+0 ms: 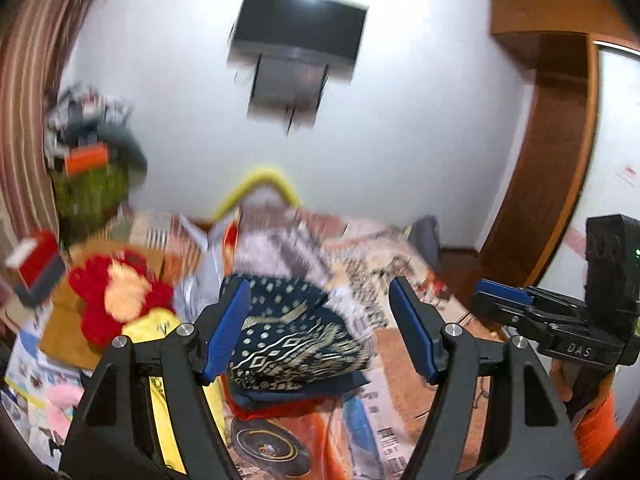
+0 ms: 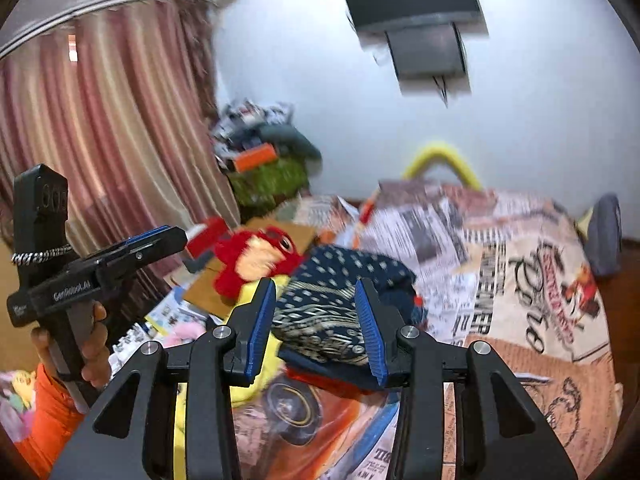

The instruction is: Fold large clothes

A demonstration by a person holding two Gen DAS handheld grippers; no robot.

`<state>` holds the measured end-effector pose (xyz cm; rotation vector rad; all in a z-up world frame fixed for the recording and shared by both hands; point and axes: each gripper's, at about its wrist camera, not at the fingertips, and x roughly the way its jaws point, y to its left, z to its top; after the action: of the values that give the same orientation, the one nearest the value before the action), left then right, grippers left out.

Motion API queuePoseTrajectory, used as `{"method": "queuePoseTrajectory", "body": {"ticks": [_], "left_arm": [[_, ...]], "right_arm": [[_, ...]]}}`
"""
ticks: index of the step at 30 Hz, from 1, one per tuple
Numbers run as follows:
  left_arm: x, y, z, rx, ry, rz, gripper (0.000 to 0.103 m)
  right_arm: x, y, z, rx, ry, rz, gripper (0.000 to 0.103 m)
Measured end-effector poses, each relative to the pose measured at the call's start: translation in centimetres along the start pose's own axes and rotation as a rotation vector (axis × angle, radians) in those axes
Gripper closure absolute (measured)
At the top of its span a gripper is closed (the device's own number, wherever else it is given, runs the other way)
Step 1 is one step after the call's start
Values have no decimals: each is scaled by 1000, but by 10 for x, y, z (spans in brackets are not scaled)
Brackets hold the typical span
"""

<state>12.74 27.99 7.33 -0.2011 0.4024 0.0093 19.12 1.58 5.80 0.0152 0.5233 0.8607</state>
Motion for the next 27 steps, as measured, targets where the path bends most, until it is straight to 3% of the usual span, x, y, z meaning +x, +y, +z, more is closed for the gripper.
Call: {"method": "queuePoseTrajectory", "body": {"ticks": [7,11,14,16,19,21,27], "left_arm": [[-89,-55,-37,56,-201,113,33],[-114,-76,-67,89,-258,188,32],[-122,-85,-84,87,-275,230,29],[-124,-88,-92,82,-282,235,14],[-131,-92,-101,77,-295,247,6],[-134,-93,-106,77,-292,264,2],[-131,-86,-117,36,-259,282,0]], "right_arm": [[-78,52,-30,-103,-216,-82,65],[-100,63,-48,-103,-278,-115,53],[-106,65,-59,-112,-294,-153,45],[-105,63,-63,-107,-298,-173,32],[-107,61,-66,-92,-313,-200,20],[-109,59,-68,-80,-314,-212,17],[-114,54,-72,-48,-318,-248,1]]}}
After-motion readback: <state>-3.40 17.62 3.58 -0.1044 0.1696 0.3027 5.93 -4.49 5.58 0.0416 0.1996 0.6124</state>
